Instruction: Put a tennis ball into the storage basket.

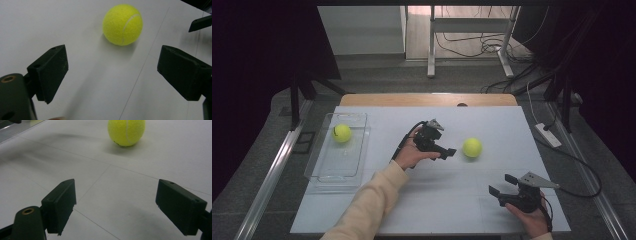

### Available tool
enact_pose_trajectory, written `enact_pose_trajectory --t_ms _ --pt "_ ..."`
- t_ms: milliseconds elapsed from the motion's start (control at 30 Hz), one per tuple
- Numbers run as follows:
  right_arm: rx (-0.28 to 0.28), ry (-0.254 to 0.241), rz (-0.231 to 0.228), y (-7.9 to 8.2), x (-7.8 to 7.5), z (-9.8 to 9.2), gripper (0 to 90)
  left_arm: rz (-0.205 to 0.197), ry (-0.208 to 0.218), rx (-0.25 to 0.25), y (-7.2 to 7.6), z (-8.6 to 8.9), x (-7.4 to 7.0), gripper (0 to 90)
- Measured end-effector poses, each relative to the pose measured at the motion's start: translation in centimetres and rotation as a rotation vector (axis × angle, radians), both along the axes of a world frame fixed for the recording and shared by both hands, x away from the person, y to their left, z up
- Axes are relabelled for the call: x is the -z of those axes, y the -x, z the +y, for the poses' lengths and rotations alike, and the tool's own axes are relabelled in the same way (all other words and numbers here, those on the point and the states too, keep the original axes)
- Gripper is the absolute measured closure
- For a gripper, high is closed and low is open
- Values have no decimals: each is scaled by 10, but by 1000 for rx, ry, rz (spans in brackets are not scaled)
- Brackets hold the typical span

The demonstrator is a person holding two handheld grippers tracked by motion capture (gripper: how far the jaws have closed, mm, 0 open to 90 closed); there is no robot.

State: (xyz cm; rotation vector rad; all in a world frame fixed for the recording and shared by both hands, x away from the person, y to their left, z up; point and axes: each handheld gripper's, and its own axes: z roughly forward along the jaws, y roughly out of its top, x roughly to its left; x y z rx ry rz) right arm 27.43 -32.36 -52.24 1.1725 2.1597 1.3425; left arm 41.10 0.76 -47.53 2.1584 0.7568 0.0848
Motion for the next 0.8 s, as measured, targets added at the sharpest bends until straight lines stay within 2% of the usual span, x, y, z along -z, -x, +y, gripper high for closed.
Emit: enact_pose_trajectory --t_ms 800 --pt "4 -1 0 0 0 -1 165 13 -21 33 -13 -27 6 110"
